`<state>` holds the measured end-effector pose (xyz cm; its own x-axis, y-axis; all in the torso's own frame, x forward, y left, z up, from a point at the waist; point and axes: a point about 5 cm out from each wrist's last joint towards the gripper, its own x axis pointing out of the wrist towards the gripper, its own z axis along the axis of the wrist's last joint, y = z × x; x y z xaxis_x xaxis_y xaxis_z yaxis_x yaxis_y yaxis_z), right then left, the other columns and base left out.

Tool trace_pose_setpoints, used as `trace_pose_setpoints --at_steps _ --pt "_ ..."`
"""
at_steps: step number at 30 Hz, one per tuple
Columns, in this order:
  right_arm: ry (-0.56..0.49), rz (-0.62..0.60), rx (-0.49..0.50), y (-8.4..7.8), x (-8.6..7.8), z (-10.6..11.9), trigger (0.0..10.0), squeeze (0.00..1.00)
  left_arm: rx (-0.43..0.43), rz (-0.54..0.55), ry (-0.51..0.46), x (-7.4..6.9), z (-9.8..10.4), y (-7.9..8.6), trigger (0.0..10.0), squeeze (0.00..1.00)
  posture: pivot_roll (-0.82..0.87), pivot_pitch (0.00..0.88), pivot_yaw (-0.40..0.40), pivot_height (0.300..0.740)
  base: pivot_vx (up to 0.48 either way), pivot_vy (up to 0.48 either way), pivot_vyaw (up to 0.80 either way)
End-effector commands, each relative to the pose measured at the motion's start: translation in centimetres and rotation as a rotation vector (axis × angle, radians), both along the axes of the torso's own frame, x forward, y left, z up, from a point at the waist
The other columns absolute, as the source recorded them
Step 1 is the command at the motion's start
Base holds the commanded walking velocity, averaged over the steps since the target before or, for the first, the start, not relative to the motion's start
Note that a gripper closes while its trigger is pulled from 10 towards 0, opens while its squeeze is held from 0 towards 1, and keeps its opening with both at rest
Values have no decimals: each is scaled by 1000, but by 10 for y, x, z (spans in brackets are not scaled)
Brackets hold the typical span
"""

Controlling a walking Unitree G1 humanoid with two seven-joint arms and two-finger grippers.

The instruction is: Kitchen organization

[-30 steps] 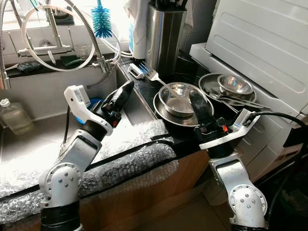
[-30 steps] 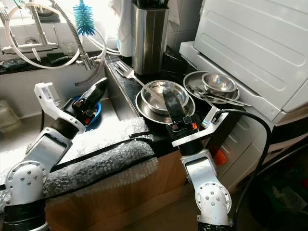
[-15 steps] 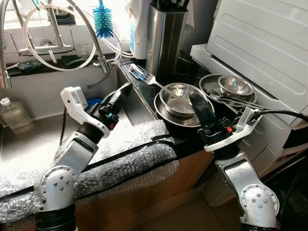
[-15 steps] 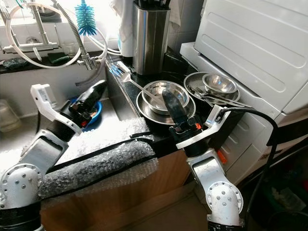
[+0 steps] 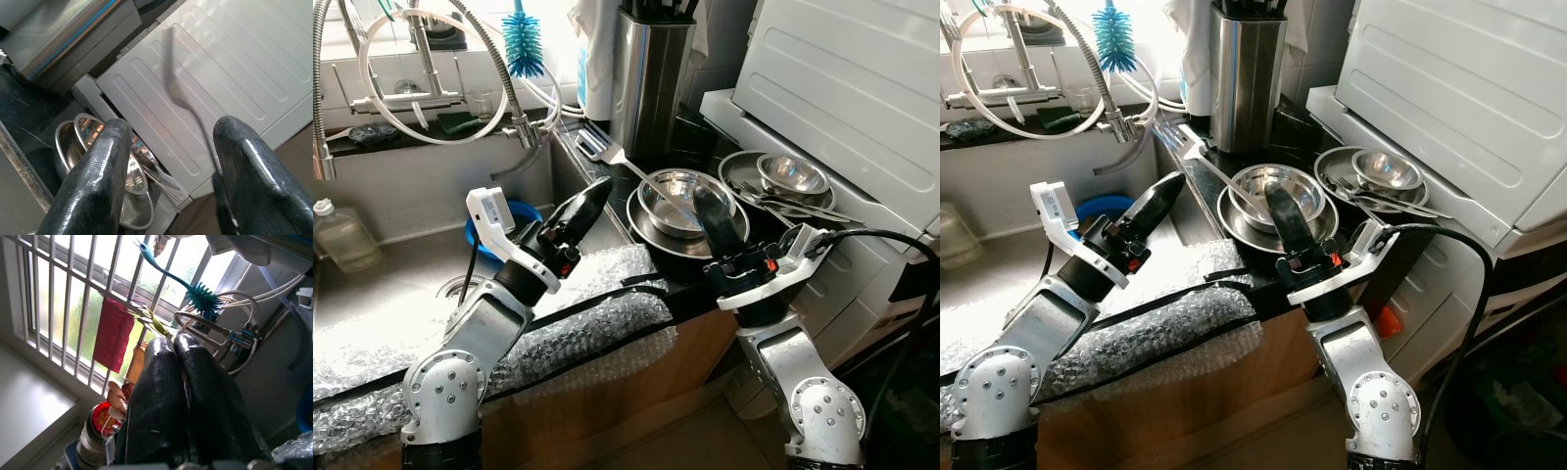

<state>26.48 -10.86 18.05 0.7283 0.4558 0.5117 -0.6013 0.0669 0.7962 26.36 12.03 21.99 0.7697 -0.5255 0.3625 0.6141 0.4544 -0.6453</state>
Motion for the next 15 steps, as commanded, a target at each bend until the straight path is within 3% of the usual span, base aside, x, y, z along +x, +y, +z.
trace_pose_setpoints --at_steps 1,10,15 --pt "26 -16 5 3 1 -3 10000 0 4 -33 -44 -5 7 -6 10000 0 -28 0 -105 740 0 0 0" --pt "34 -25 4 5 2 -5 10000 0 9 -39 -42 -6 7 -6 10000 0 -28 0 -106 740 0 0 0" --pt "51 55 33 21 1 -6 10000 0 40 -48 -31 -8 3 -11 10000 0 -25 0 -111 740 0 0 0"
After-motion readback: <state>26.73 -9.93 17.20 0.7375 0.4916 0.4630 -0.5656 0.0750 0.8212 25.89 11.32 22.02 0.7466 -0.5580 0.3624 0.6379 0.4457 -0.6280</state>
